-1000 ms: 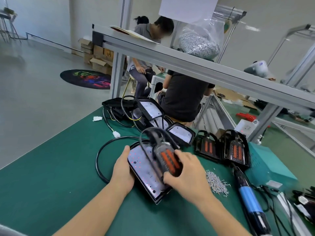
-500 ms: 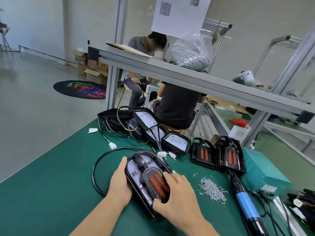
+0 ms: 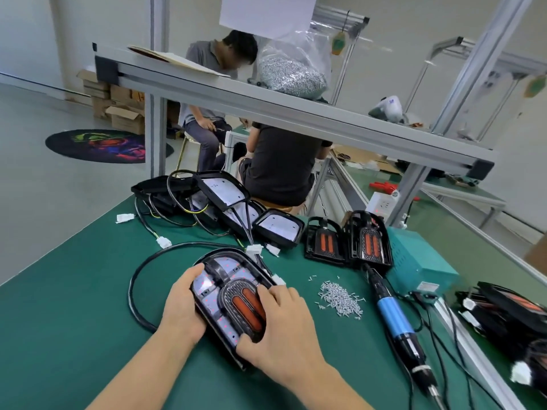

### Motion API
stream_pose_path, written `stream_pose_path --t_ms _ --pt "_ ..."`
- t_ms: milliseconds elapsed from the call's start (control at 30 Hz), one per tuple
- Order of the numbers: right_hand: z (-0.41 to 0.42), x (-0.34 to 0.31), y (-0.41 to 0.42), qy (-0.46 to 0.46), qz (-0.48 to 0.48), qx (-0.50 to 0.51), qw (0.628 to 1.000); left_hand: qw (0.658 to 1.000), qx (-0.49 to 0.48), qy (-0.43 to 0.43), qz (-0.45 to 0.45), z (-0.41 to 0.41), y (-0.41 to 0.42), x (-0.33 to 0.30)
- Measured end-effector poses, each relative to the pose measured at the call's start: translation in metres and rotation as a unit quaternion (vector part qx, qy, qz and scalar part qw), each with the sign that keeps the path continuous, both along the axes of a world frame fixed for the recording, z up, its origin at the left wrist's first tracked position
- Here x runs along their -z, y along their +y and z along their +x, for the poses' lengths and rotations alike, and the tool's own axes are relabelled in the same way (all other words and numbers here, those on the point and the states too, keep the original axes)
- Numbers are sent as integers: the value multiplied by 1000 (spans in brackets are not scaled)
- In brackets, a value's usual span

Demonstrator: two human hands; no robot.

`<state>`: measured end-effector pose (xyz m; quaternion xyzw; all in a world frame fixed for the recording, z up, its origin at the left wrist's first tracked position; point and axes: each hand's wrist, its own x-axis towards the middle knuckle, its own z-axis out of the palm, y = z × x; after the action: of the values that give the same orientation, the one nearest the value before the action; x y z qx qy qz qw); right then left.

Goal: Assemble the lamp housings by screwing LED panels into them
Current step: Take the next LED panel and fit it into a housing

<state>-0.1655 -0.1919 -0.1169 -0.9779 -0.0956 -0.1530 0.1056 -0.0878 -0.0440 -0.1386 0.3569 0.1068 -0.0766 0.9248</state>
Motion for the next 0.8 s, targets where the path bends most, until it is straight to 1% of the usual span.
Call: stream_pose_path --t_ms 100,200,233,267,300,333,367,400,433,467,500,567,633,700,733,800 --pt "-6 4 -5 -32 7 13 999 999 23 28 -23 -3 -10 1" --pt "-9 5 -17 -2 -4 28 1000 998 40 48 -16 -5 -23 1" --pt "-9 6 -22 10 -6 30 999 998 30 47 6 -5 -26 1" --pt "-9 6 -25 20 -5 31 999 997 9 36 66 -3 -27 1" --pt "-8 6 -27 28 -2 30 999 985 -16 14 171 -1 -26 0" --pt "-7 6 -28 31 -2 30 999 954 -33 -17 298 2 -23 1" --pt "-5 7 -28 31 -7 31 999 906 -36 -47 419 4 -19 3" --pt "-3 6 -26 29 -17 33 999 854 -29 -71 515 6 -14 5" --pt "-1 5 -25 26 -26 32 999 808 -15 -88 582 7 -10 7" --pt "0 3 -23 23 -28 24 999 775 2 -97 625 8 -7 8" --pt "0 3 -23 18 -16 11 1000 752 20 -102 650 9 -5 7" --pt "-3 -1 -27 8 57 -18 998 739 45 -106 663 10 -3 3" --pt "-7 -7 -45 -27 131 -16 991 721 51 -115 681 12 -2 -3" --pt "-9 -12 -76 -60 165 44 983 689 23 -141 711 14 -4 -14" --pt "-9 -13 -96 -62 169 89 980 679 1 -166 715 15 -8 -21" --pt "-8 -13 -139 -25 153 201 967 671 -35 -233 703 18 -24 -37"
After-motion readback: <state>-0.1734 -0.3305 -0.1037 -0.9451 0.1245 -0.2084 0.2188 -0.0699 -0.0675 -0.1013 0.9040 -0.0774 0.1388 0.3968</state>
